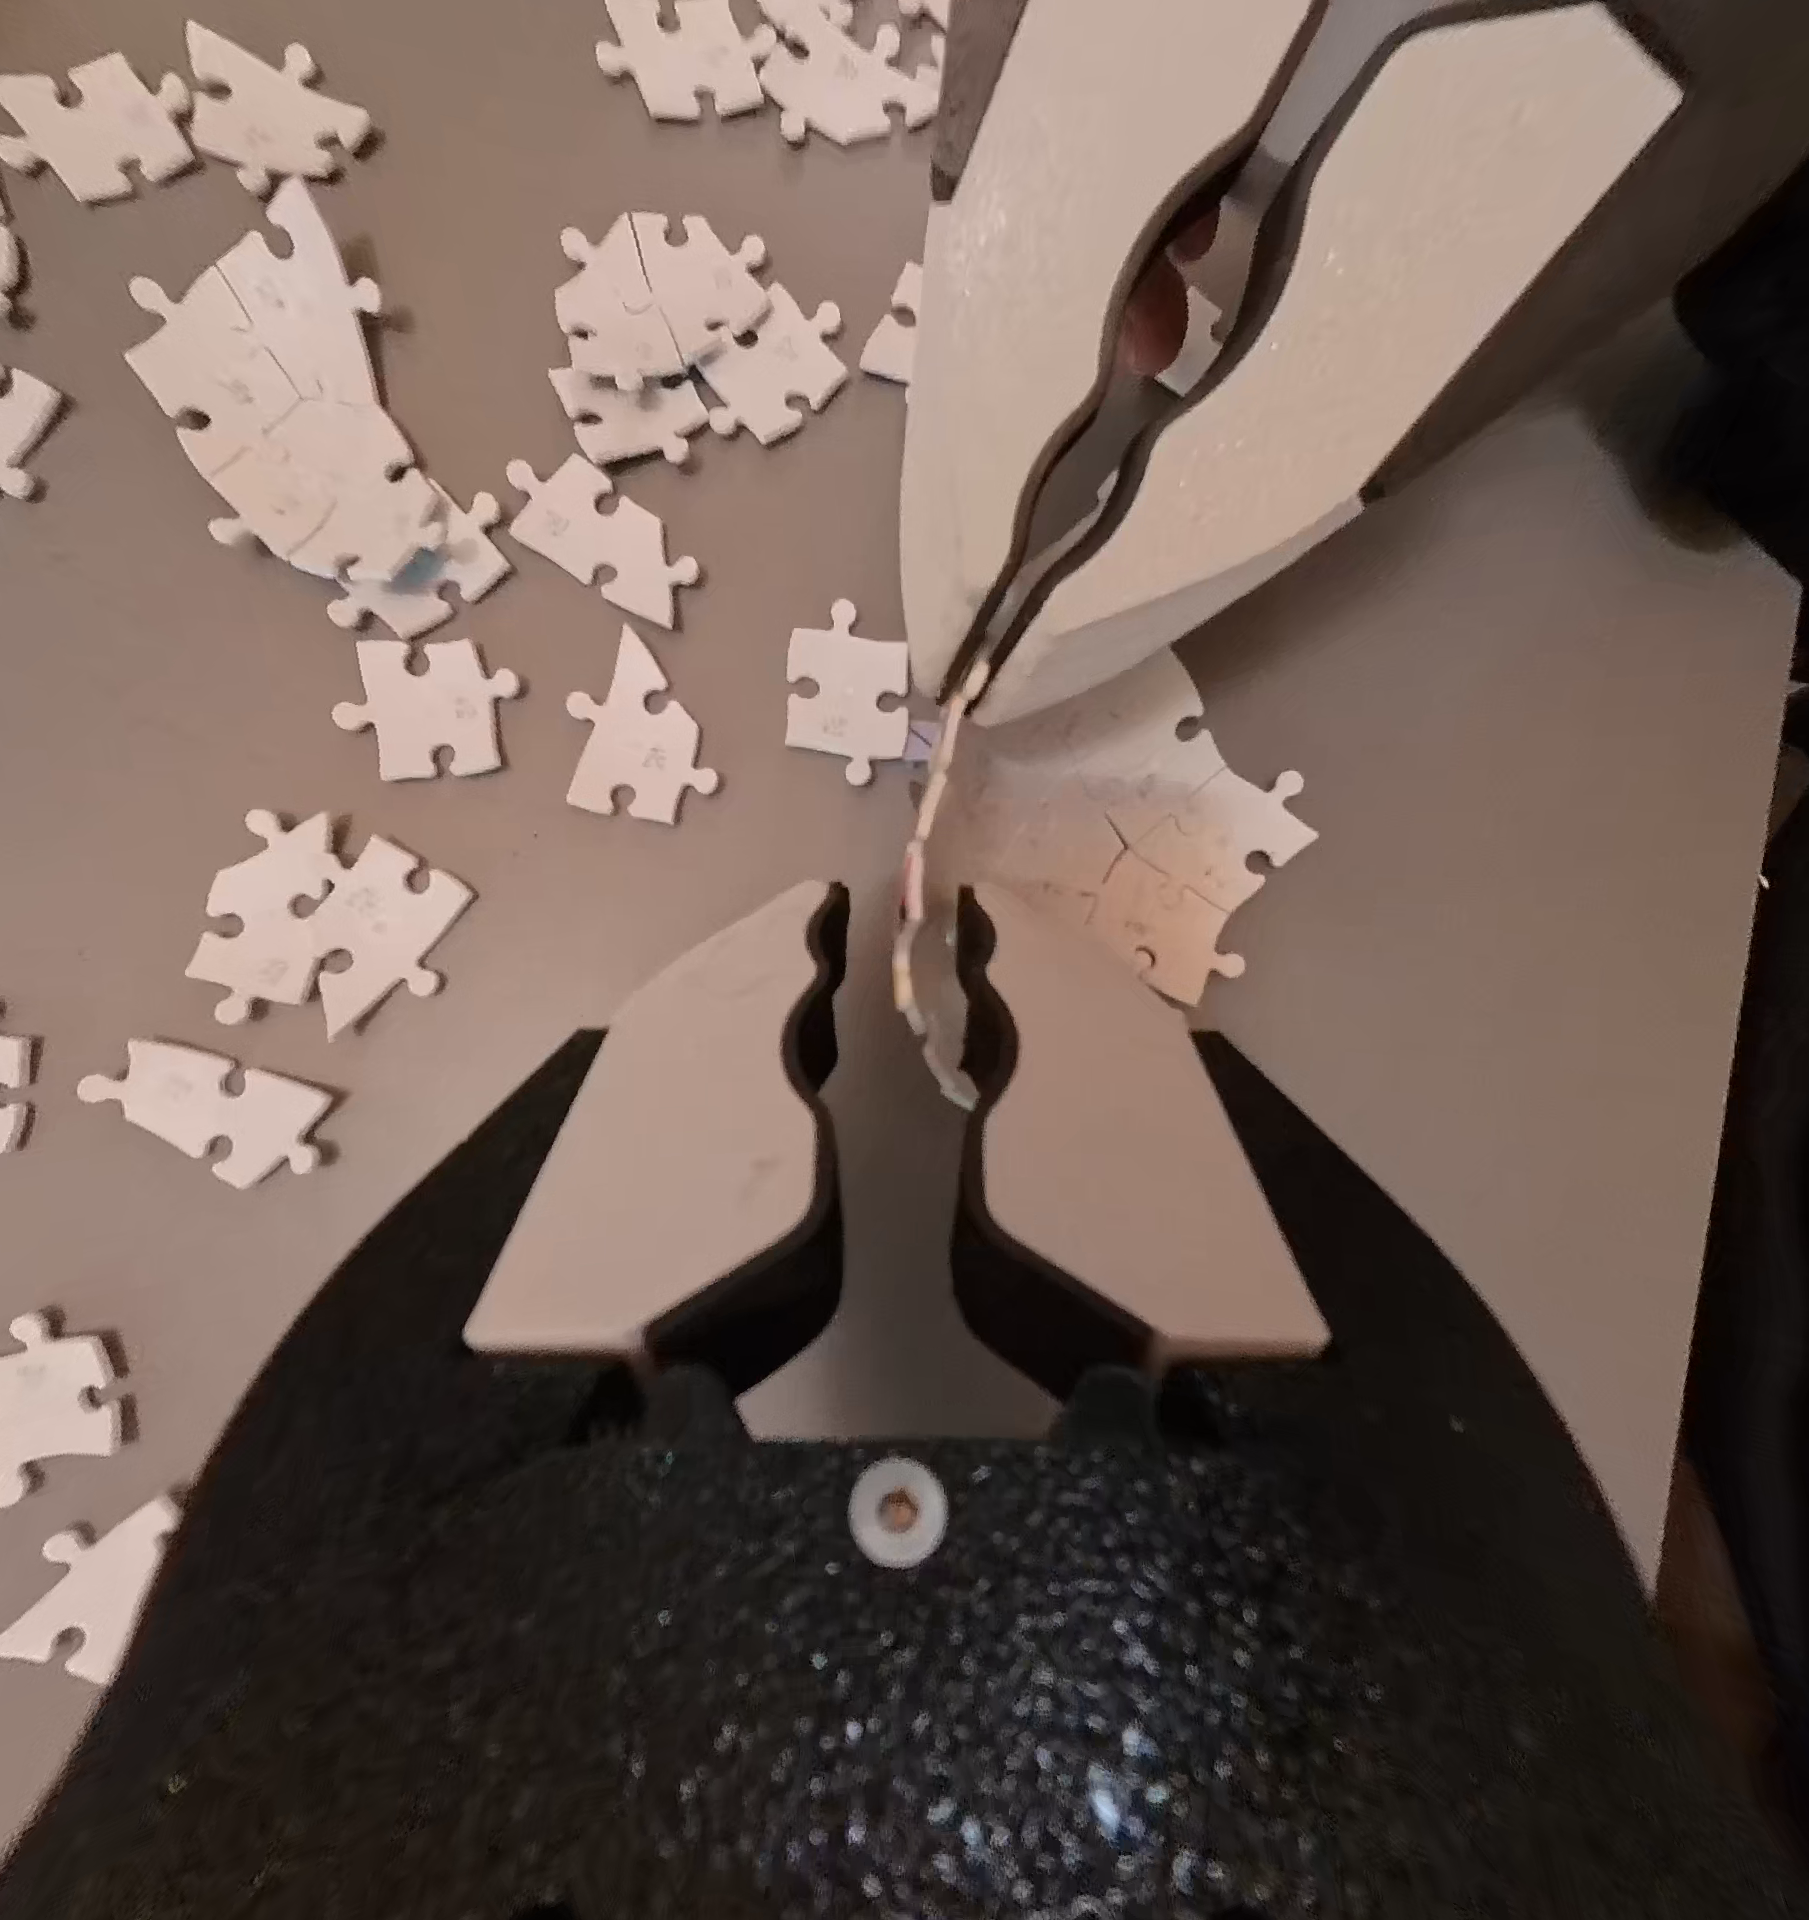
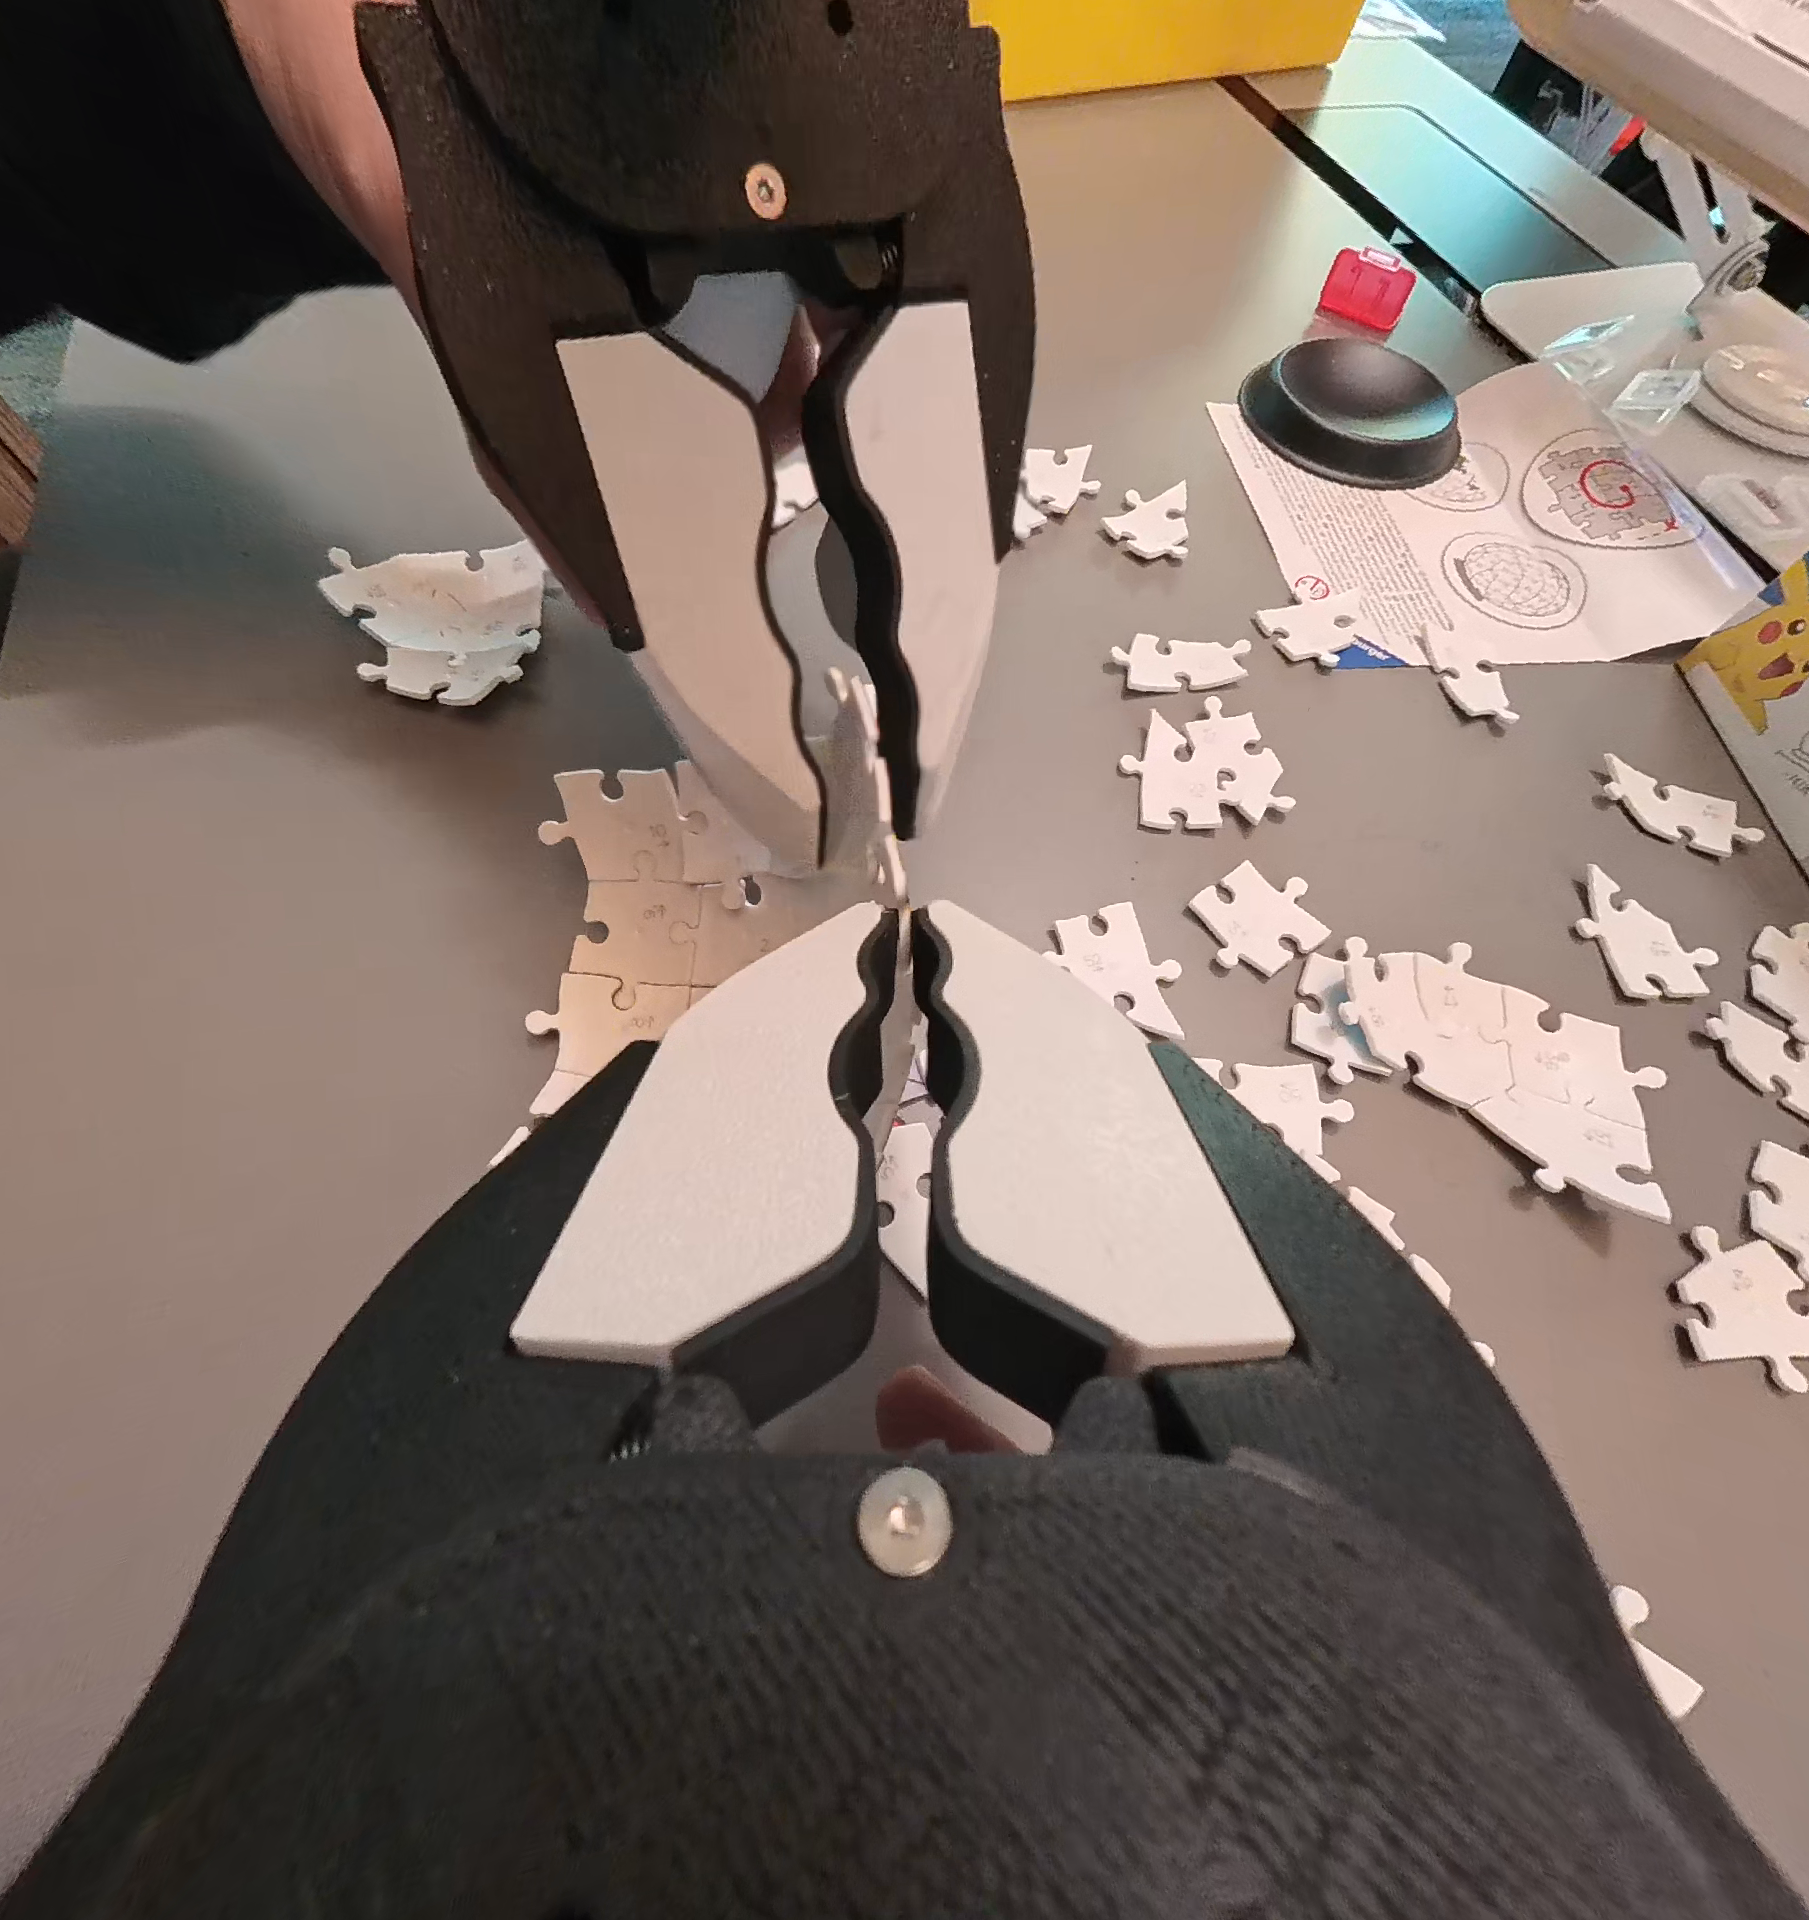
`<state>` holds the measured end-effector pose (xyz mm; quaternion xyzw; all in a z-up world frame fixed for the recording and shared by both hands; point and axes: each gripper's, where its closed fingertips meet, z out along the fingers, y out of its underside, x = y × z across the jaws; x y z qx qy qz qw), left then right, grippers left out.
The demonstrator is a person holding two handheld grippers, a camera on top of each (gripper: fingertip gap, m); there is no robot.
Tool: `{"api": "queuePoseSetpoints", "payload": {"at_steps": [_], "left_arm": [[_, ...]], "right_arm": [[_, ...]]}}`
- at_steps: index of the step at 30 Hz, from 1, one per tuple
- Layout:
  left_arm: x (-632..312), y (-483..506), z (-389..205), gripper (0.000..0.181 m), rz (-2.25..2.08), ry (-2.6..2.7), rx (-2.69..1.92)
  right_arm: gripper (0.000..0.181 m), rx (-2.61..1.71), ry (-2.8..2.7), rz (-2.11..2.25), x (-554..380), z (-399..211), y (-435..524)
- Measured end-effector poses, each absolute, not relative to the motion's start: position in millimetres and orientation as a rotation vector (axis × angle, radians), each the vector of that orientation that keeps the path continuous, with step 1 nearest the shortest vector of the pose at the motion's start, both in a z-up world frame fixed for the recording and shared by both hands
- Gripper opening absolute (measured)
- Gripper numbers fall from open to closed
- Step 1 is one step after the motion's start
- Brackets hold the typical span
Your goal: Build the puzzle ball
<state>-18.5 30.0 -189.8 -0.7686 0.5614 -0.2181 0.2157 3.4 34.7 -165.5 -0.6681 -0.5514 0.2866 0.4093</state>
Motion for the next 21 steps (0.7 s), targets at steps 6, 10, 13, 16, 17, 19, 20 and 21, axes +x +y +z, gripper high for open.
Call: {"api": "queuePoseSetpoints", "payload": {"at_steps": [6,10,13,16,17,19,20,21], "left_arm": [[-23.2,12.7,-196.2,0.027,-0.664,1.502,-2.316],[-28.0,15.2,-201.7,0.027,-0.681,1.395,-2.436],[-30.8,16.4,-202.2,0.026,-0.710,1.352,-2.480],[-33.6,16.0,-204.6,0.022,-0.682,1.383,-2.476],[-33.4,15.6,-204.5,0.020,-0.679,1.390,-2.469],[-32.5,15.4,-203.9,0.013,-0.667,1.388,-2.456],[-32.3,15.7,-203.8,0.012,-0.655,1.386,-2.450],[-31.9,16.0,-204.0,0.010,-0.643,1.385,-2.441]], "right_arm": [[0.003,-1.692,-1.390,0.711,4.4,-166.0,35.6],[0.003,-1.697,-1.386,0.700,4.6,-165.4,36.3],[0.003,-1.691,-1.388,0.715,4.4,-163.7,34.5],[0.003,-1.693,-1.390,0.716,4.9,-162.9,34.0],[0.002,-1.694,-1.390,0.718,4.5,-163.1,33.8],[0.002,-1.699,-1.384,0.715,4.0,-163.4,34.6],[0.002,-1.703,-1.380,0.714,4.0,-163.4,35.1],[0.002,-1.707,-1.376,0.711,3.9,-163.4,35.6]]}}
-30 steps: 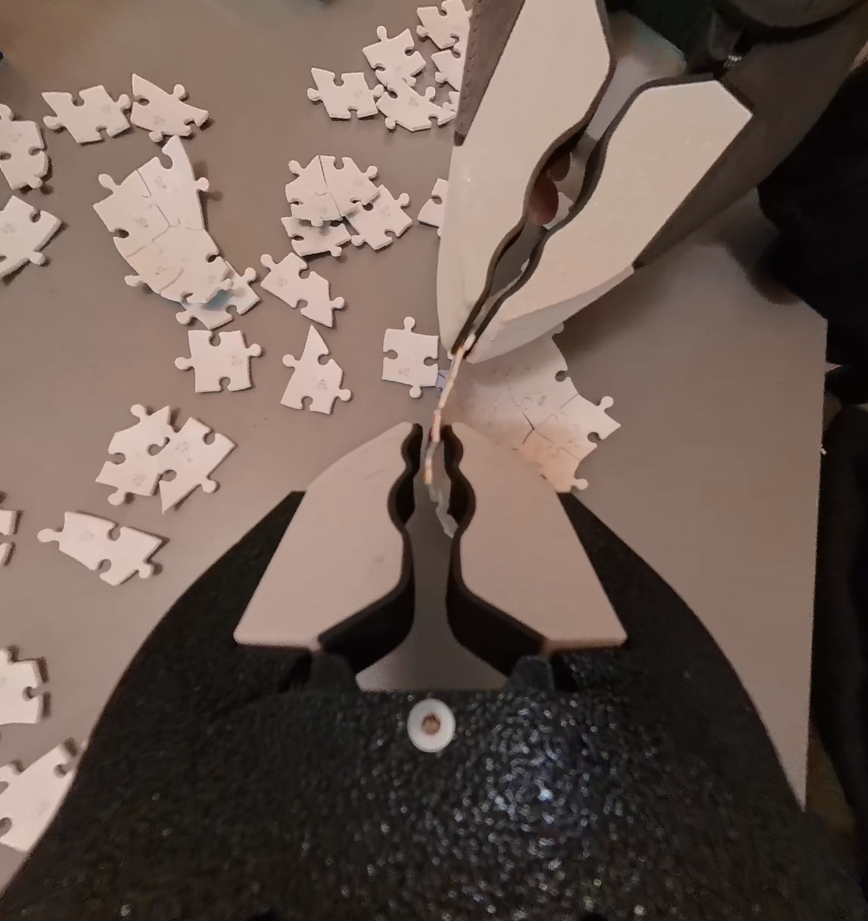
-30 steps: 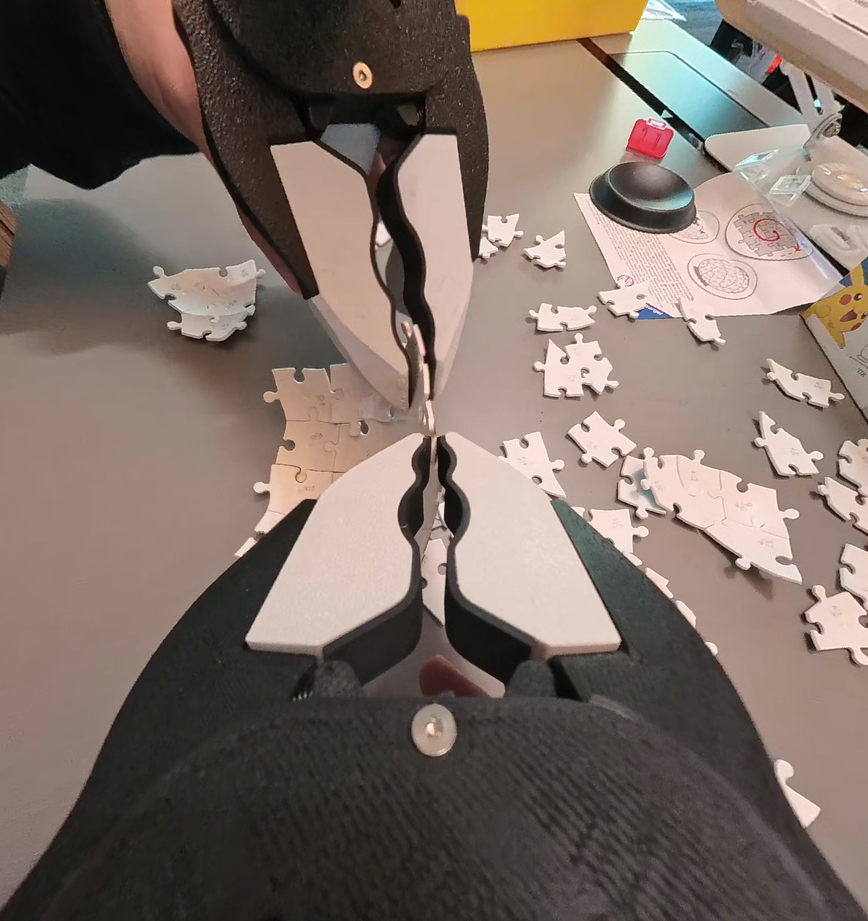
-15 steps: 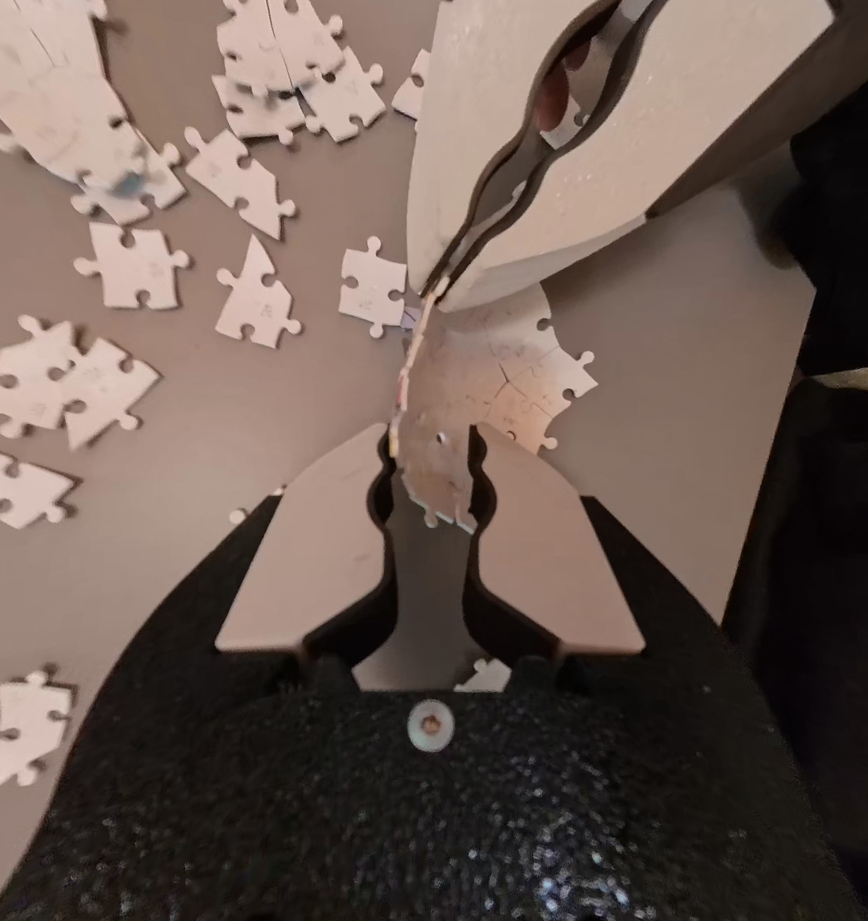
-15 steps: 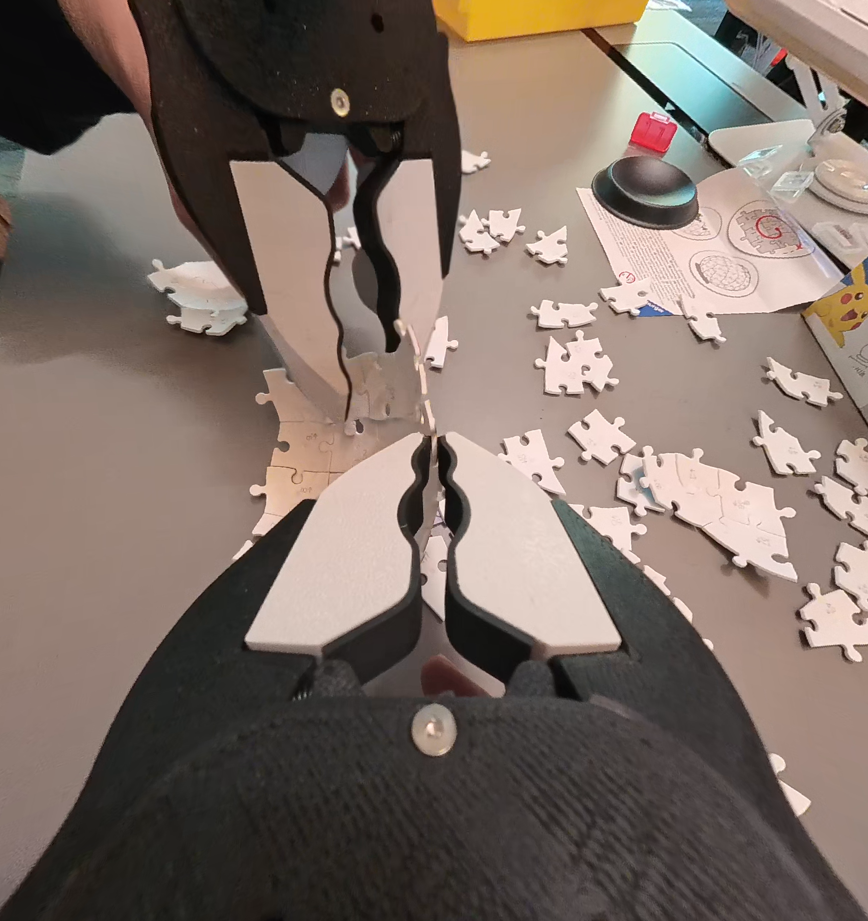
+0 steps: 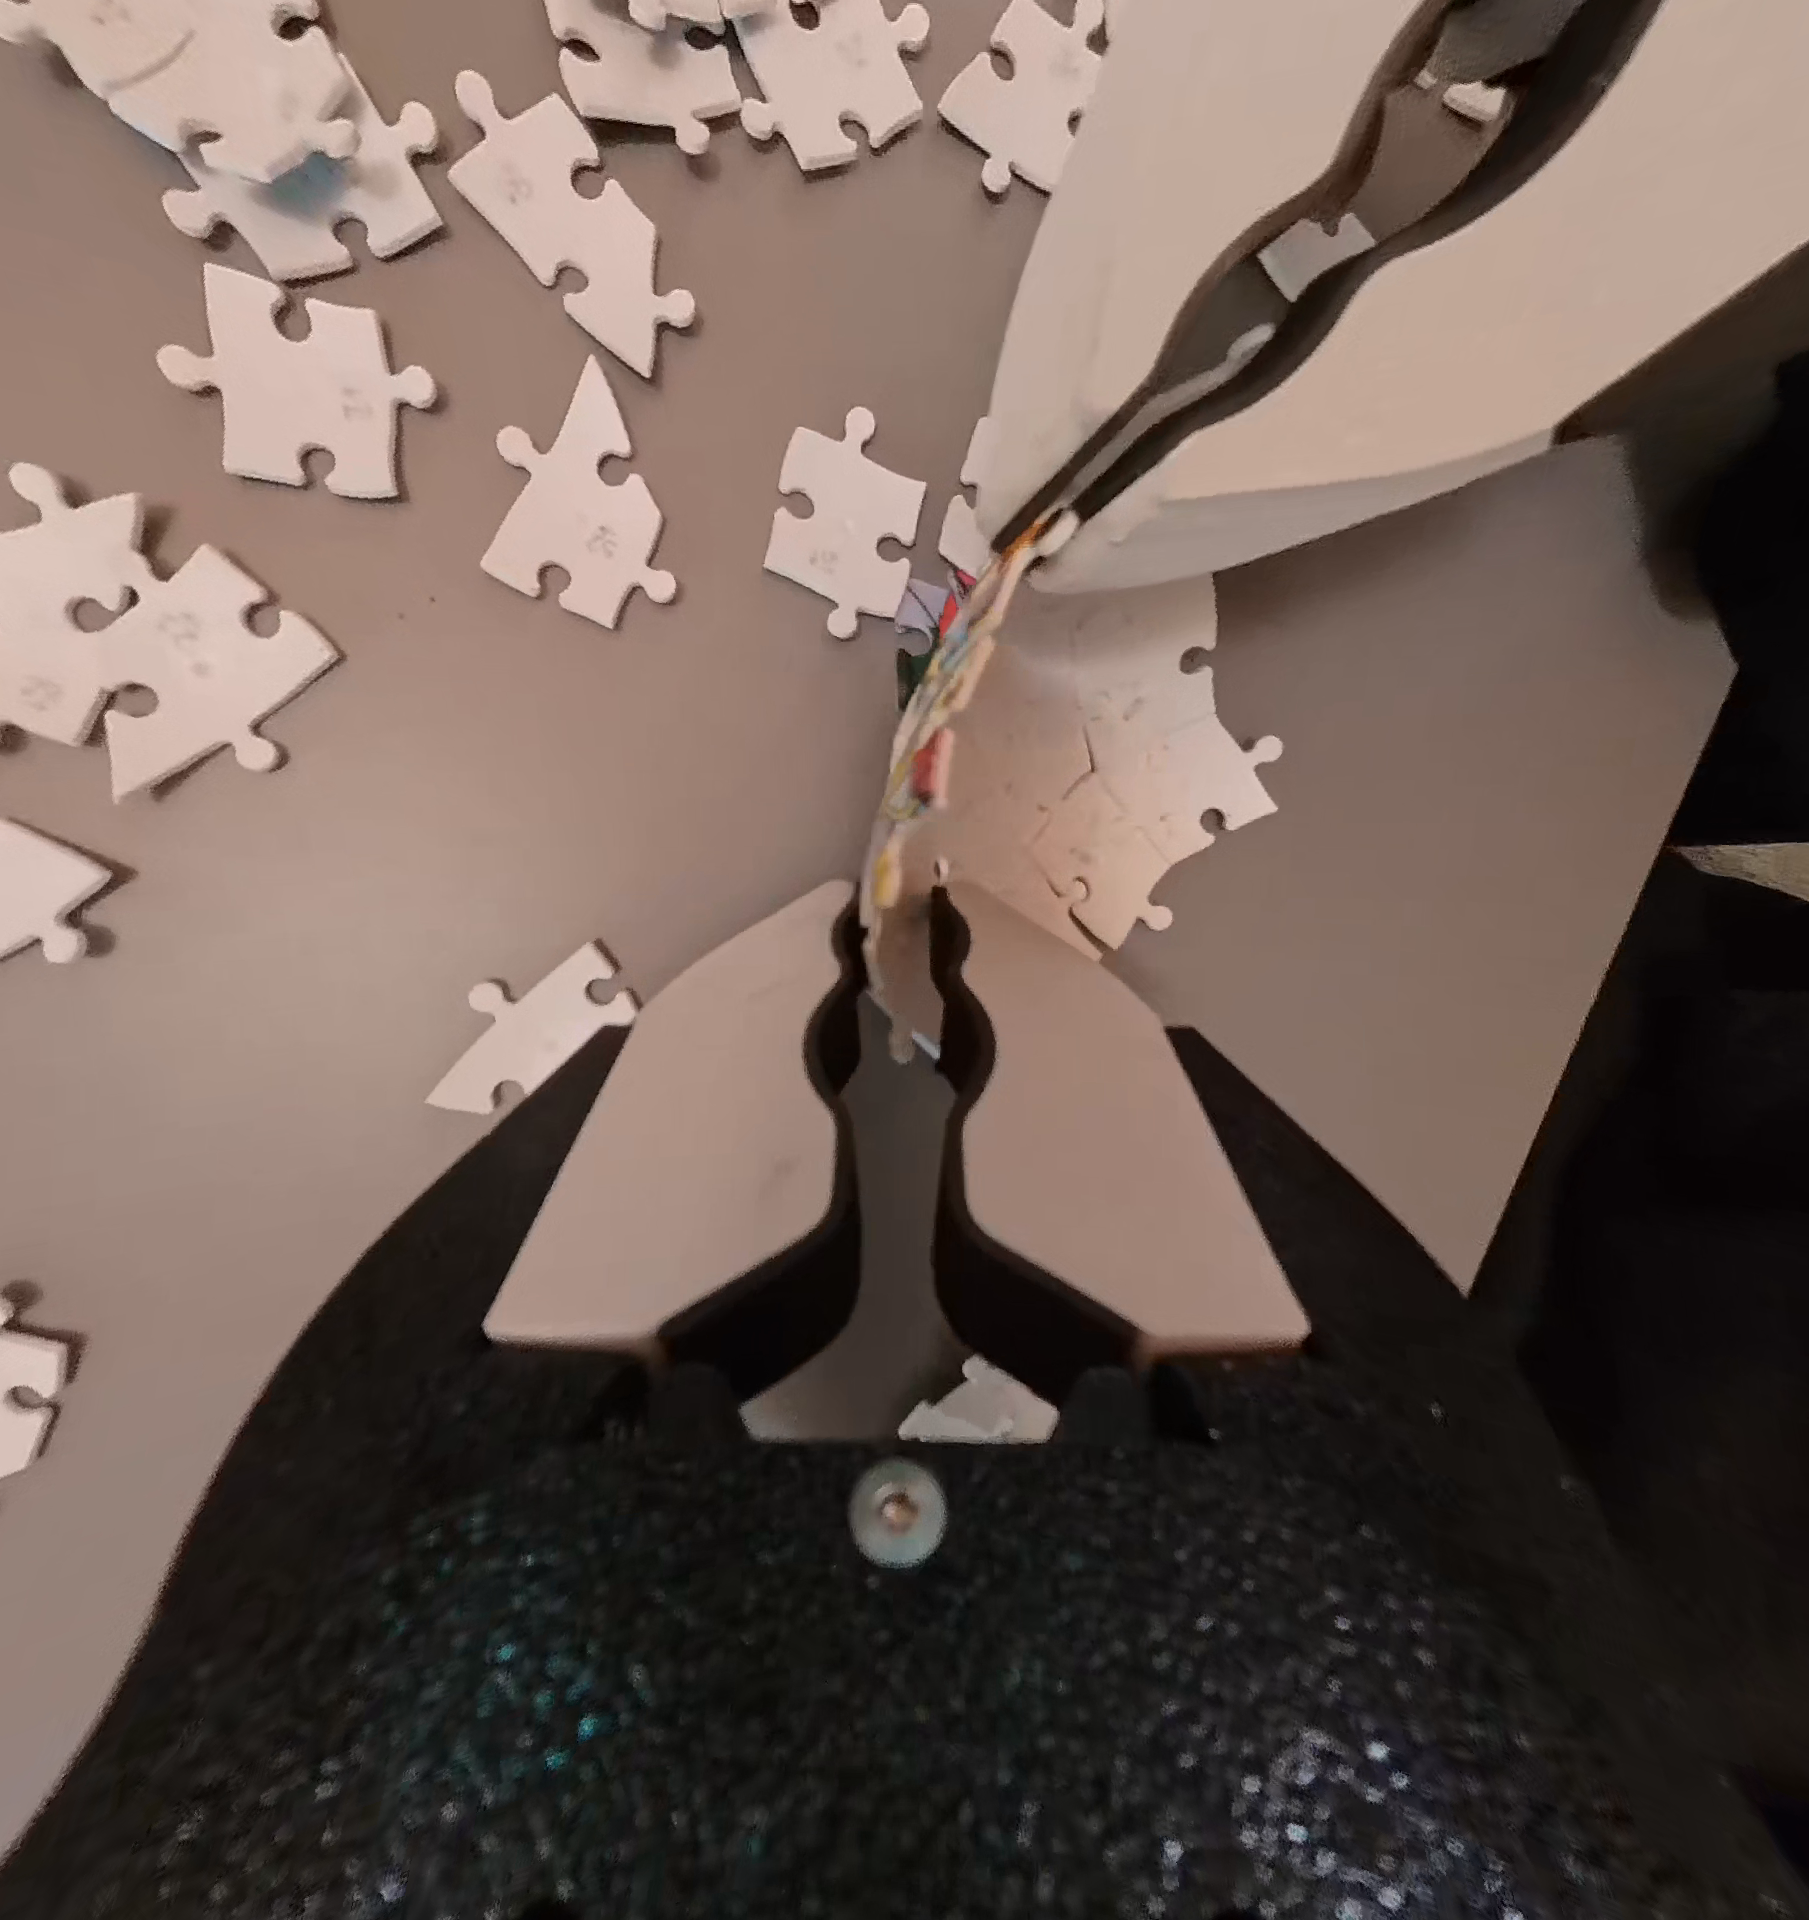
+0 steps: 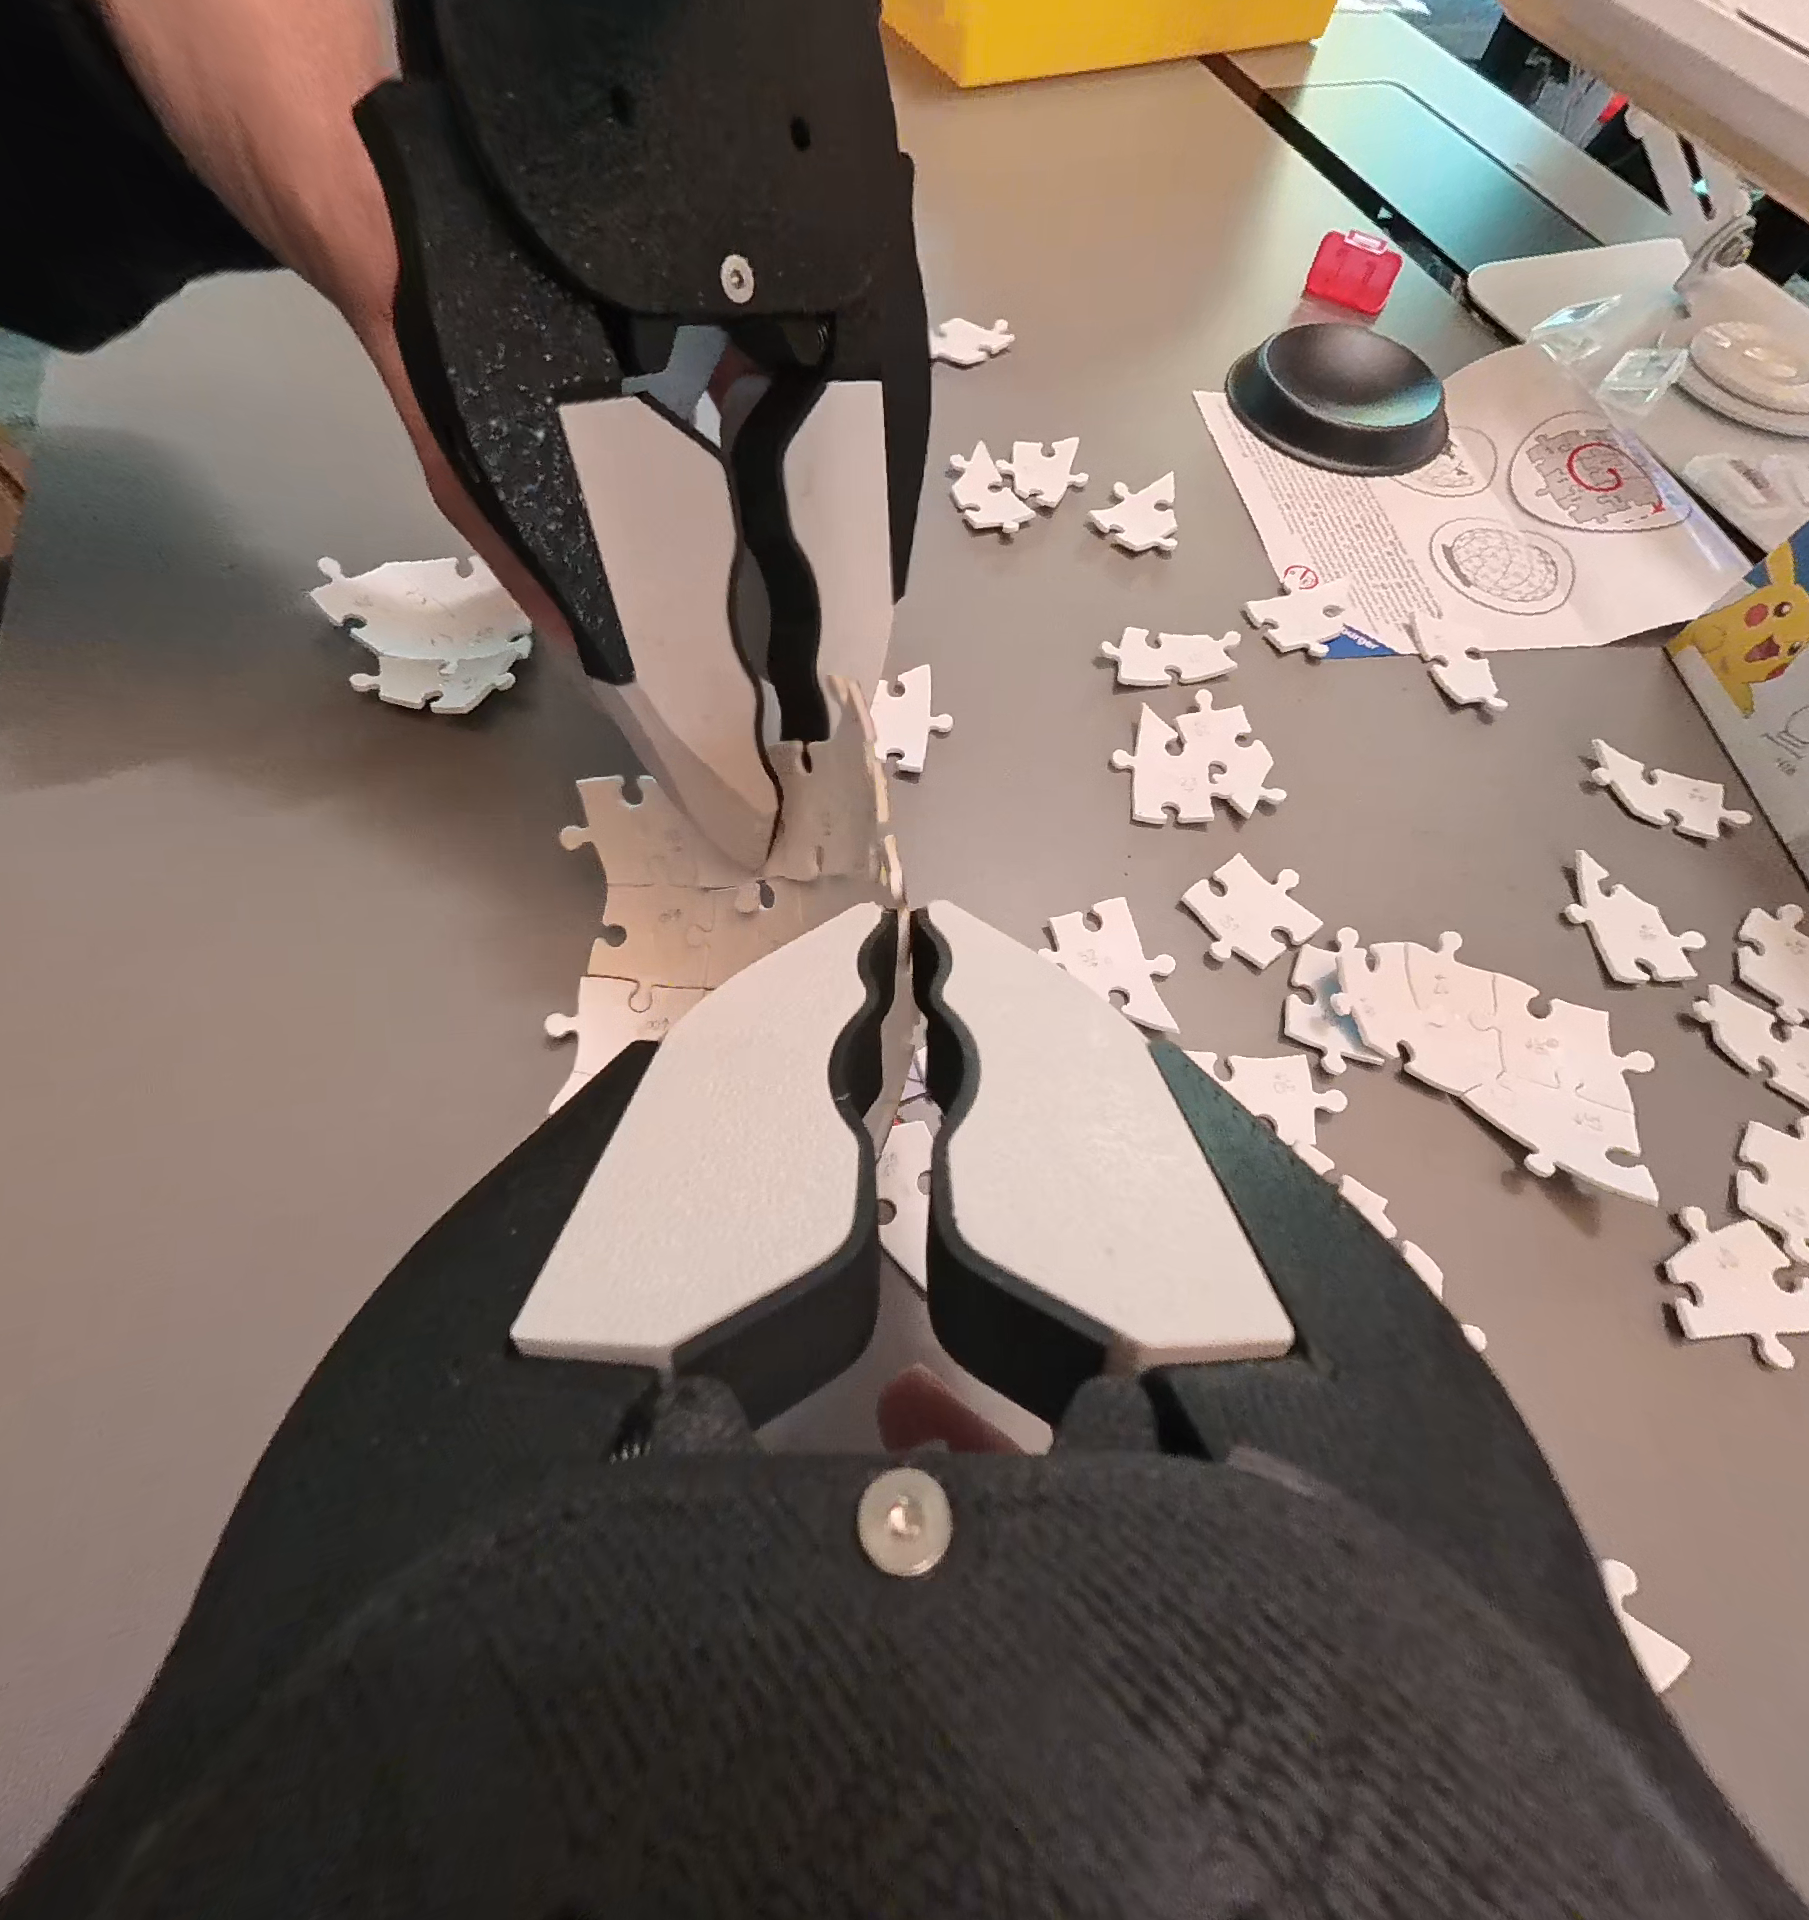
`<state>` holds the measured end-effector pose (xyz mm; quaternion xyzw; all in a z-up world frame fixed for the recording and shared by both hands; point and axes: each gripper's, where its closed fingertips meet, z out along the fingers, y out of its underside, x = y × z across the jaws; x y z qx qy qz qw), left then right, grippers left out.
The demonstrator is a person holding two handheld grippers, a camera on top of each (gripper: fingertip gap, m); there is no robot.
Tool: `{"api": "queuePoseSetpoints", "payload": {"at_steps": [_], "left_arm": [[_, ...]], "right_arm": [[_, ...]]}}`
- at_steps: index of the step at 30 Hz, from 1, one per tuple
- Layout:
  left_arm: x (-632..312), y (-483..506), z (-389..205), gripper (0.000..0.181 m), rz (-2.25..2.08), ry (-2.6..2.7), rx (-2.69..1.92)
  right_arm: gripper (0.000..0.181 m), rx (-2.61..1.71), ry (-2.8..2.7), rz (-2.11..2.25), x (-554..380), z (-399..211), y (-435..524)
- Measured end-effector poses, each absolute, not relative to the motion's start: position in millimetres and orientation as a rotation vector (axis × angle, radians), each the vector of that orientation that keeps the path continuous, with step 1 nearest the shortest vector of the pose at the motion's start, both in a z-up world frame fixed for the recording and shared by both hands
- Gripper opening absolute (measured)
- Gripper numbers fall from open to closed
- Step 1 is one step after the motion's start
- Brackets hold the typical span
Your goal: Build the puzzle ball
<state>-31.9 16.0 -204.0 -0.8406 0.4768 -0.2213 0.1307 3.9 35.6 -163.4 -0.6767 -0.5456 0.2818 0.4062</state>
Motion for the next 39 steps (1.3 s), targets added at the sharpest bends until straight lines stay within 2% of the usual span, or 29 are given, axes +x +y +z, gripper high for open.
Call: {"api": "queuePoseSetpoints", "payload": {"at_steps": [23,33,39], "left_arm": [[-31.6,23.7,-204.9,0.010,-0.461,1.332,-2.360],[-29.9,25.6,-202.6,0.025,-0.404,1.415,-2.284],[-29.7,26.9,-202.8,0.025,-0.385,1.411,-2.275]], "right_arm": [[0.002,-1.739,-1.341,0.718,3.7,-164.4,38.5],[0.003,-1.750,-1.354,0.703,6.9,-168.0,39.0],[0.003,-1.748,-1.355,0.708,6.9,-167.9,38.8]]}}
